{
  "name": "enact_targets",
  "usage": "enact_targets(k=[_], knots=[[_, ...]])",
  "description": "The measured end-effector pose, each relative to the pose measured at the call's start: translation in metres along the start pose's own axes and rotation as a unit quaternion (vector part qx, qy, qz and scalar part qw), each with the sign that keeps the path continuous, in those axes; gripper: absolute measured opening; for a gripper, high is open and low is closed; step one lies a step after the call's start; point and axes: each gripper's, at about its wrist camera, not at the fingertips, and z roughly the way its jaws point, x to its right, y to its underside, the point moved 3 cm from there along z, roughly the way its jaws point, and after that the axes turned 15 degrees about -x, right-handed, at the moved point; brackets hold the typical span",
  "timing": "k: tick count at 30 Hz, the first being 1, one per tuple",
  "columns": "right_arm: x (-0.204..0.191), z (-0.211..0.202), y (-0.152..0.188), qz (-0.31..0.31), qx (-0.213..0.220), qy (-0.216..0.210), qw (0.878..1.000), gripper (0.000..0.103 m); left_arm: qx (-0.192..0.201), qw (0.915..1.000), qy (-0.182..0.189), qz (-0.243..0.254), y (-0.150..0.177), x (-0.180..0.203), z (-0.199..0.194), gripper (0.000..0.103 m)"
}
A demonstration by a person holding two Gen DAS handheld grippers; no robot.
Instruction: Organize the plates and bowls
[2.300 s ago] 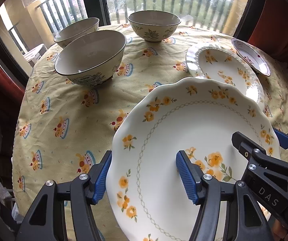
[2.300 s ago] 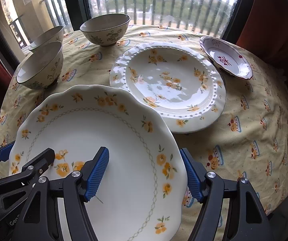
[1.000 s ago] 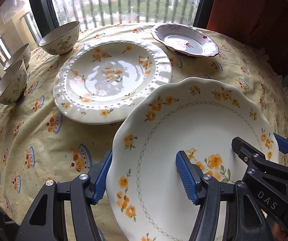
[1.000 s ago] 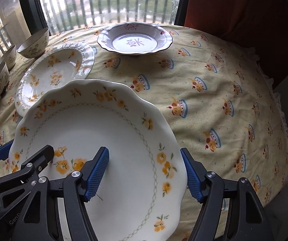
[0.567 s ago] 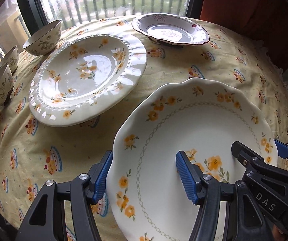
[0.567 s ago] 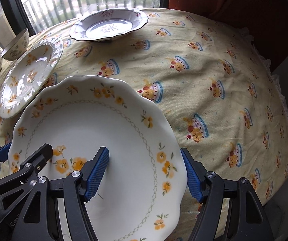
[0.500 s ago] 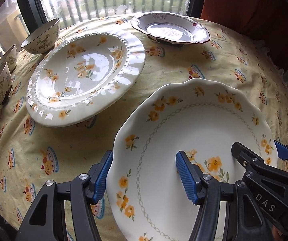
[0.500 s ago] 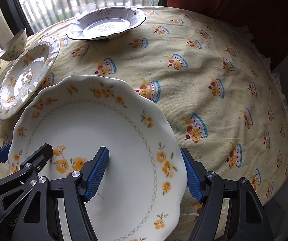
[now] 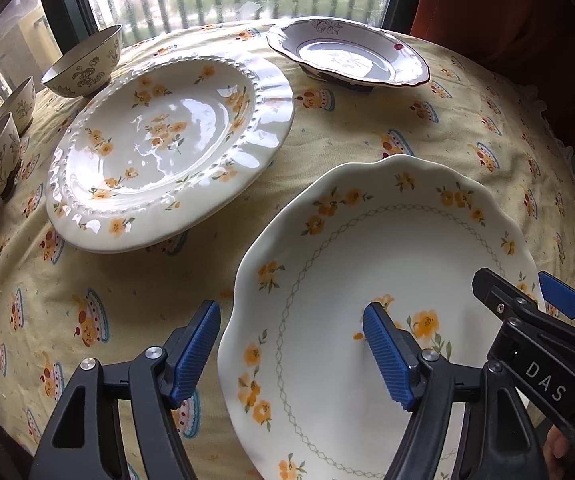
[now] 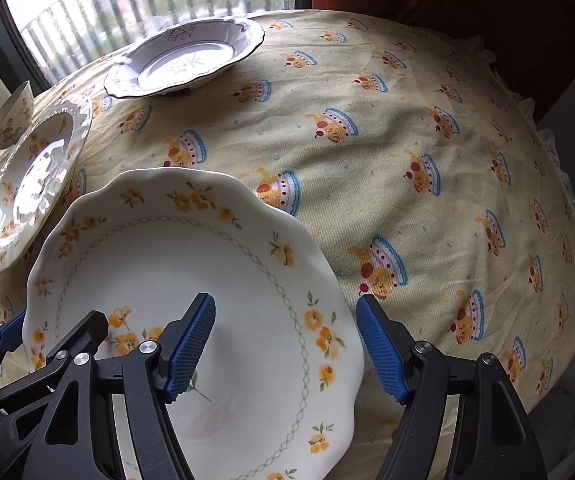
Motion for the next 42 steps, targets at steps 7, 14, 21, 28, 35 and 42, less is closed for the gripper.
enact_targets(k=[7, 14, 21, 28, 35, 42], knots=[[-0.009, -0.029, -0.001, -0.003, 0.018, -0.011, 1.000, 0.084, 0.016, 0.9997, 0.013, 0.011, 0.005, -0.012, -0.021, 0.092], [-0.056, -0.051, 0.003, -0.034, 0.039, -0.038, 0.998, 0.084, 0.031, 0.9993, 0.009, 0.018, 0.001, -0.040, -0.041, 0.092], [-0.104, -0.067, -0.001, -0.031, 0.052, -0.076, 0.995, 0.084, 0.049, 0.9986, 0.000, 0.020, -0.009, -0.085, -0.057, 0.092], [-0.151, -0.080, -0.015, -0.032, 0.063, -0.056, 0.996, 0.084, 0.062, 0.9979, 0.000, 0.017, -0.027, -0.127, -0.066, 0.092], [-0.183, -0.086, -0.041, -0.015, 0.085, -0.054, 0.995, 0.084, 0.085, 0.9959, -0.010, 0.027, -0.062, -0.159, -0.072, 0.092], [-0.199, -0.077, -0.079, -0.014, 0.092, -0.044, 0.995, 0.084, 0.085, 0.9963, -0.010, -0.002, -0.101, -0.174, -0.058, 0.092]])
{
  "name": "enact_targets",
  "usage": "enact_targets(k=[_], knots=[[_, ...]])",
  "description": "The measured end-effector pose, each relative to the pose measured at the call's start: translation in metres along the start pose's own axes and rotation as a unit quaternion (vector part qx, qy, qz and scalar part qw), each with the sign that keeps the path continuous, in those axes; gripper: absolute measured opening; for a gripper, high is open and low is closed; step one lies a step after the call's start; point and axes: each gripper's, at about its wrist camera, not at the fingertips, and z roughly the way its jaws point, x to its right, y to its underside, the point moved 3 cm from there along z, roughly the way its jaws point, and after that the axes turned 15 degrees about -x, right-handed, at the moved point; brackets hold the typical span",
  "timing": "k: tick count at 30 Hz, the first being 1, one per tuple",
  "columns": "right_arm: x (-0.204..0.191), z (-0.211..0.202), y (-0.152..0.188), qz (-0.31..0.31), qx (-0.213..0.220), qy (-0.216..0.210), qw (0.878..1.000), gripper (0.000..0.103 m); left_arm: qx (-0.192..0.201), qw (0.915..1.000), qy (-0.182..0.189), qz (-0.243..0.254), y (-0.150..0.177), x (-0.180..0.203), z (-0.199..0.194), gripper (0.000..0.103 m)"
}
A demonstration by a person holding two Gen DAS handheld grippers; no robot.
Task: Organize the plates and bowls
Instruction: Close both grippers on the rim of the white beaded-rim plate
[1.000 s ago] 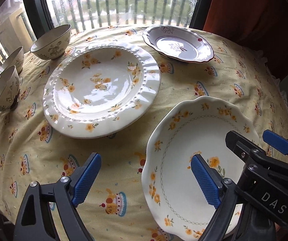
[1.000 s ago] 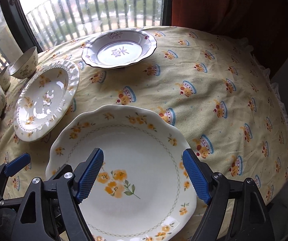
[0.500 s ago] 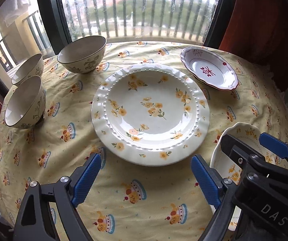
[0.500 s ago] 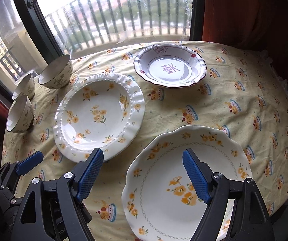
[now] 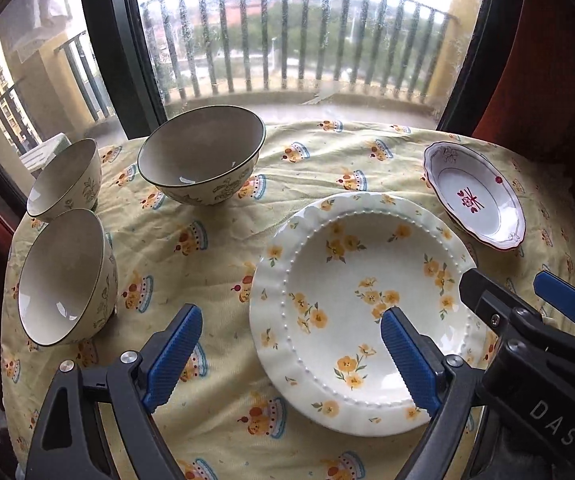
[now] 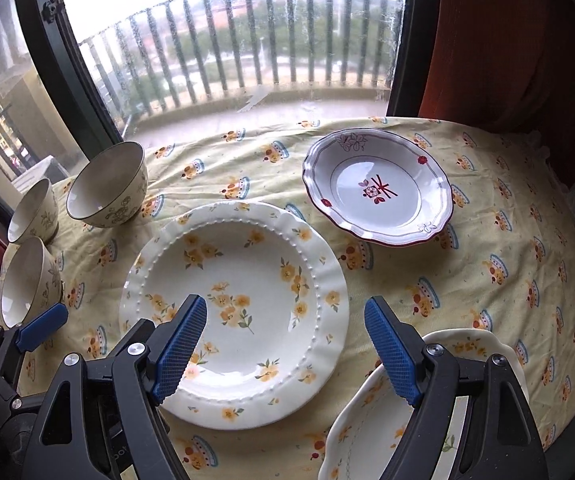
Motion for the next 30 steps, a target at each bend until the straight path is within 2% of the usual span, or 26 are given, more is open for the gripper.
enact_targets(k=[9, 15, 21, 22, 24, 30], knots=[[0.002, 0.051, -0.039, -0.003, -0.019, -0.002, 1.000, 0.084, -0.028, 0.9988, -0.017, -0.037, -0.025, -0.005, 0.051, 0.091], [0.005, 0.079, -0.045, -0.007, -0.045, 0.007, 0.999, 0.082, -0.052, 0.9975, -0.019, -0.045, -0.029, -0.005, 0.078, 0.088], [0.011, 0.091, -0.046, 0.003, -0.061, -0.001, 0.998, 0.081, -0.045, 0.9982, -0.018, -0.034, -0.030, 0.002, 0.081, 0.089], [0.012, 0.093, -0.046, 0.006, -0.065, -0.003, 0.998, 0.078, -0.047, 0.9983, -0.015, -0.031, -0.027, 0.004, 0.079, 0.089], [0.010, 0.095, -0.045, 0.007, -0.067, 0.005, 0.998, 0.076, -0.051, 0.9984, -0.004, -0.025, -0.027, 0.007, 0.078, 0.086], [0.007, 0.089, -0.042, -0.004, -0.066, 0.016, 0.998, 0.075, -0.053, 0.9985, -0.011, -0.014, -0.022, 0.008, 0.072, 0.081]])
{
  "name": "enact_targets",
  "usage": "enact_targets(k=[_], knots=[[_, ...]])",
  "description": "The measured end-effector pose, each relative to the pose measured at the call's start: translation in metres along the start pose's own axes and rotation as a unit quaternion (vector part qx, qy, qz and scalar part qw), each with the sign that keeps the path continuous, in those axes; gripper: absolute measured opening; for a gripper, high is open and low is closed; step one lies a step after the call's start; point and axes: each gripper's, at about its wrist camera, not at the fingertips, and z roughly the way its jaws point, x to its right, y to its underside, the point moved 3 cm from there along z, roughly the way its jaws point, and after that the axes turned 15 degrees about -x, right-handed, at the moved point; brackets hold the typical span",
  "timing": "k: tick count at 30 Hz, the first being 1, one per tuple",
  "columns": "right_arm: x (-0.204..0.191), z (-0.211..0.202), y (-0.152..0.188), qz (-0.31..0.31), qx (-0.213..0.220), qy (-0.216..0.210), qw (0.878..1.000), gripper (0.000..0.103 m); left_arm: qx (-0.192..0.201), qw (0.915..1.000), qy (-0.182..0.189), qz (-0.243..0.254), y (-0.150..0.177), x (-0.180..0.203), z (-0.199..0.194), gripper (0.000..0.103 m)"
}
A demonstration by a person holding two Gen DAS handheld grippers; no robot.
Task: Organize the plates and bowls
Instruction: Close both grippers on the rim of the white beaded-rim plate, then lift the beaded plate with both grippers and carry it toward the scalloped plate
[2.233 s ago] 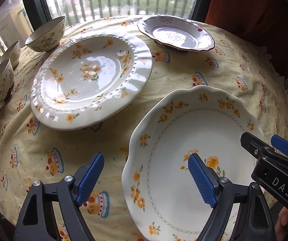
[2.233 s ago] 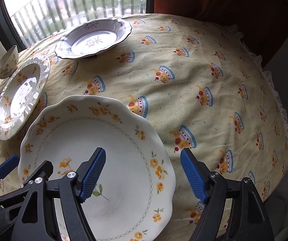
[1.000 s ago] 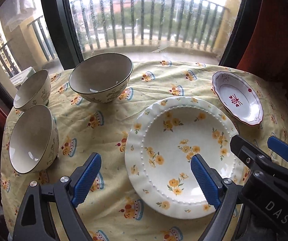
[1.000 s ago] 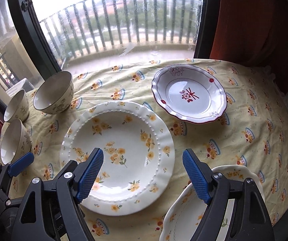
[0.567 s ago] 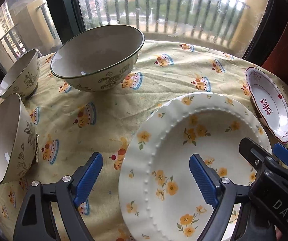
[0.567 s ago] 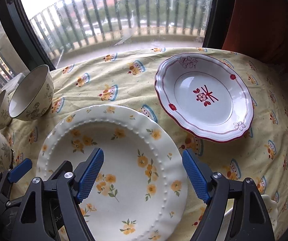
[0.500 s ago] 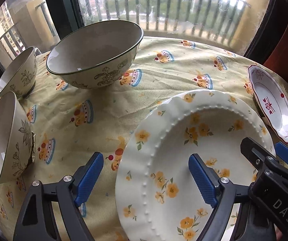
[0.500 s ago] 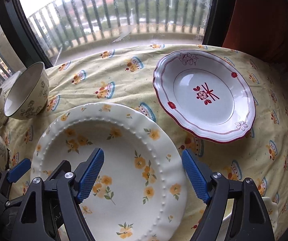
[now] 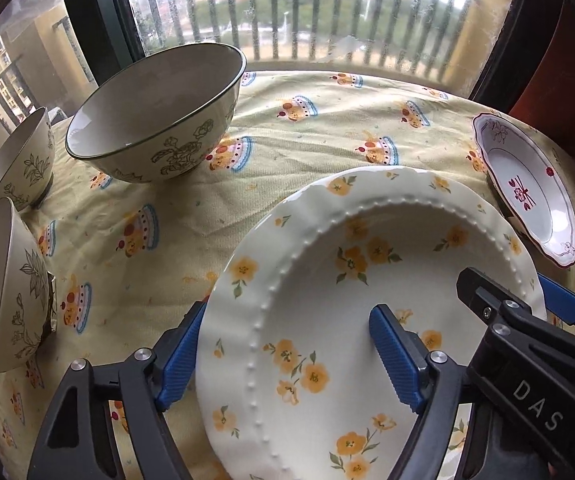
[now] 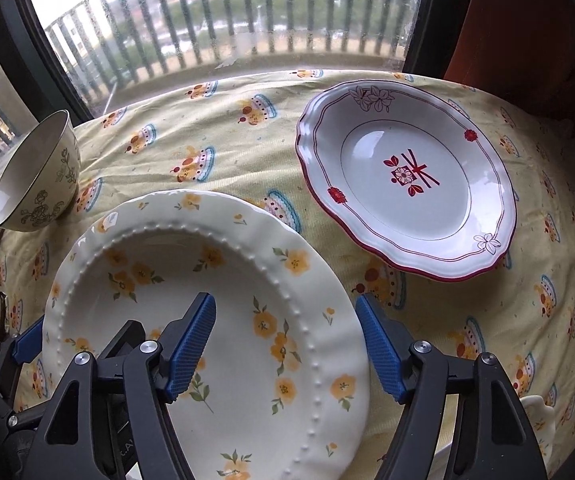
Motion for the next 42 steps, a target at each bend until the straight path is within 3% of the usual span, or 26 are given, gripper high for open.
enact_targets(k=[17, 21, 25, 30, 42], knots=[[-0.030, -0.009, 0.055, -0.025, -0.040, -0.024, 0.999, 0.074, -0.035, 0.9991, -0.026, 0.001, 0.054, -0.037, -0.011, 0.079], [-0.030, -0.007, 0.055, -0.027, -0.038, -0.027, 0.999, 0.074, -0.036, 0.9990, -0.024, -0.012, 0.053, -0.039, -0.011, 0.077], [-0.025, -0.003, 0.047, -0.041, -0.035, -0.019, 0.998, 0.056, -0.031, 0.9989, -0.029, -0.019, 0.055, -0.041, -0.013, 0.074], [-0.029, -0.002, 0.048, -0.062, -0.028, -0.005, 0.998, 0.057, -0.031, 0.9988, -0.016, -0.033, 0.050, -0.046, -0.012, 0.072], [-0.031, -0.010, 0.051, -0.034, -0.034, 0.009, 0.999, 0.061, -0.026, 0.9993, -0.010, -0.026, 0.050, -0.042, -0.024, 0.067]])
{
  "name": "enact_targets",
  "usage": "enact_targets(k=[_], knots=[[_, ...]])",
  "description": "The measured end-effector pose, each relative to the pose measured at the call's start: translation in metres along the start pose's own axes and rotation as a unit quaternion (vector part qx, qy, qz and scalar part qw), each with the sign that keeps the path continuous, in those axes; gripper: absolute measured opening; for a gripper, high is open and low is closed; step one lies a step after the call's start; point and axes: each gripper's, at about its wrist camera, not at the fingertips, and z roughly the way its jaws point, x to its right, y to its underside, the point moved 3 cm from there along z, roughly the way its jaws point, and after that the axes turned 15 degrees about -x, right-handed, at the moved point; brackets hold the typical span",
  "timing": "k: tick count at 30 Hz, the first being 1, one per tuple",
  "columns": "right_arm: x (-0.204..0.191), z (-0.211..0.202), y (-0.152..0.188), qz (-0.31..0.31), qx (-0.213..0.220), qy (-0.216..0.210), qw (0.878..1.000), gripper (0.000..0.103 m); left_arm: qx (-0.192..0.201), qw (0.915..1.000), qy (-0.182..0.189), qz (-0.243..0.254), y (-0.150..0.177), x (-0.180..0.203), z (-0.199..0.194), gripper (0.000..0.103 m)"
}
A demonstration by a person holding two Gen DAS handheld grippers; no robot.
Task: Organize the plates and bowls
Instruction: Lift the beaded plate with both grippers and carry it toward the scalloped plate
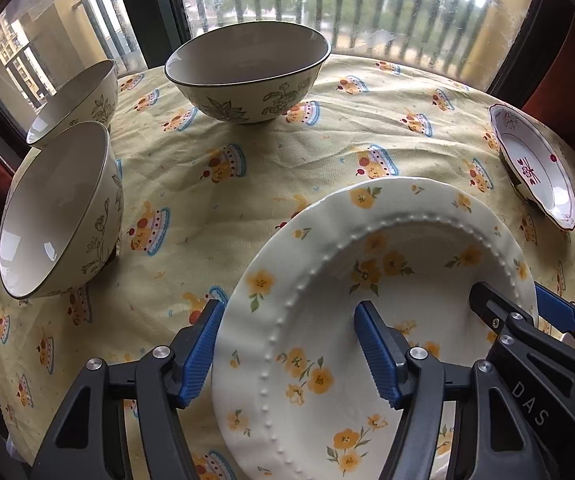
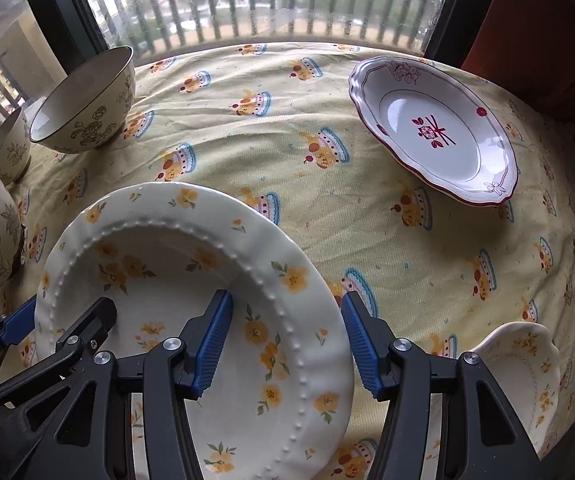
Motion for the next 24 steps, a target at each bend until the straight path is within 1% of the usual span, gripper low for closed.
enact_targets(k=[7, 12, 15, 18, 22, 24], knots=[[0.001, -0.018, 0.011, 0.024, 0.009, 0.013, 1.000, 0.060, 0.008, 0.9998, 0.016, 0.012, 0.007, -0.001, -0.015, 0.066], [-0.002, -0.030, 0.024, 0.043, 0.026, 0.024, 0.998, 0.059, 0.025, 0.9989, 0.018, 0.036, 0.011, -0.002, -0.021, 0.066], [-0.005, -0.026, 0.025, 0.048, 0.038, 0.026, 0.998, 0.059, 0.027, 0.9988, 0.013, 0.039, 0.010, -0.003, -0.014, 0.066], [-0.006, -0.016, 0.023, 0.054, 0.034, 0.019, 0.998, 0.058, 0.020, 0.9990, 0.010, 0.039, 0.010, -0.007, -0.004, 0.066], [-0.012, -0.004, 0.022, 0.045, 0.032, 0.021, 0.998, 0.058, 0.006, 0.9991, 0.009, 0.042, 0.013, -0.011, 0.008, 0.066], [-0.013, -0.004, 0.023, 0.040, 0.038, 0.024, 0.998, 0.058, 0.009, 0.9985, 0.005, 0.054, 0.015, -0.009, 0.008, 0.067]])
